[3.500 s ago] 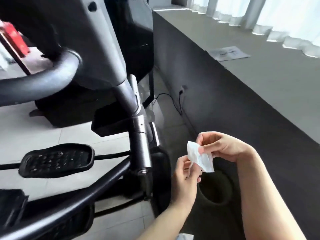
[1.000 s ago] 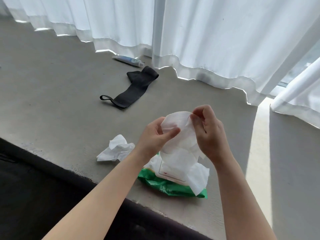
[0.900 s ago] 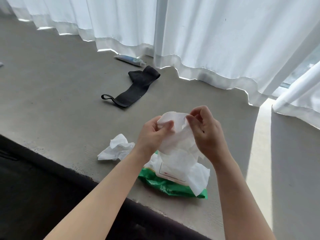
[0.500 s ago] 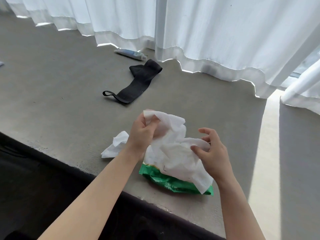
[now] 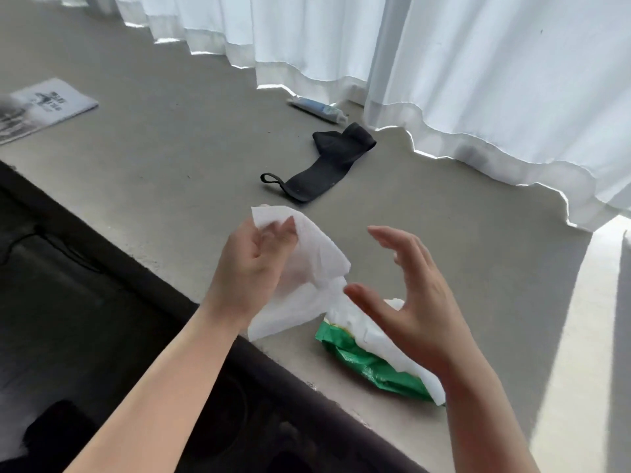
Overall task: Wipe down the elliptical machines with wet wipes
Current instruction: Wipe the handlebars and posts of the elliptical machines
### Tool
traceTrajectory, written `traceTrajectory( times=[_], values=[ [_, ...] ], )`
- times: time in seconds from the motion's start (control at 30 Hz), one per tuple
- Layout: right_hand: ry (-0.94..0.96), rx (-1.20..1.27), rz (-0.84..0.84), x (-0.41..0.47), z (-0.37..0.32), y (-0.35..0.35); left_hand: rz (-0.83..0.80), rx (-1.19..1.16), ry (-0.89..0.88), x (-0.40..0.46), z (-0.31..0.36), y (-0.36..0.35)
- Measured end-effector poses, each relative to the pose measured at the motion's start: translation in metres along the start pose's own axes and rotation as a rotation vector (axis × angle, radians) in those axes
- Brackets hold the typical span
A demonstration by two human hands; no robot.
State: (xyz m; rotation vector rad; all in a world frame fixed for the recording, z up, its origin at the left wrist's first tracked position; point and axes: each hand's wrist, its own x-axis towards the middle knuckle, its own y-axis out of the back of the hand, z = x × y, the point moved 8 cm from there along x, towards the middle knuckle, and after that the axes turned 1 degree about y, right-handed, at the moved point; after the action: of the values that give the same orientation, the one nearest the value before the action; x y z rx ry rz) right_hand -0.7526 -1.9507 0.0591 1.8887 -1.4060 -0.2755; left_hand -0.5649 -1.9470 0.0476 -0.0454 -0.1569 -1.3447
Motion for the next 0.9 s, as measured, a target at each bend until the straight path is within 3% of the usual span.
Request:
traceTrajectory(
  times=[0.13,0.2,0.37,0.53,0.63,0.77,0.9],
  values=[
    [0.146,0.162,-0.096,0.021,-0.071,-0.07,-0.012,0.19,0.023,-0.03,0.003,0.041],
    [0.195,0.257,-0.162,0.024,-0.096,-0.103,0.09,0.209,0.111,-0.052,-0.003,0.083],
    [0.186,0.56,-0.592,0.002,-0.165,-0.19,0.334,0.095,0.245,-0.145,-0.009,0.191],
    [0.194,0.624,-0.783,-0.053,-0.235,-0.276,0.629,-0.038,0.324,-0.269,-0.024,0.263],
    [0.144,0.607,-0.85,-0.097,-0.274,-0.321,0.809,-0.118,0.338,-0.34,-0.036,0.284],
    [0.079,0.654,-0.93,-0.144,-0.316,-0.363,0.768,-0.182,0.481,-0.413,-0.057,0.288],
    [0.062,0.658,-0.926,-0.17,-0.347,-0.382,1.011,-0.302,0.452,-0.469,-0.062,0.304]
  ],
)
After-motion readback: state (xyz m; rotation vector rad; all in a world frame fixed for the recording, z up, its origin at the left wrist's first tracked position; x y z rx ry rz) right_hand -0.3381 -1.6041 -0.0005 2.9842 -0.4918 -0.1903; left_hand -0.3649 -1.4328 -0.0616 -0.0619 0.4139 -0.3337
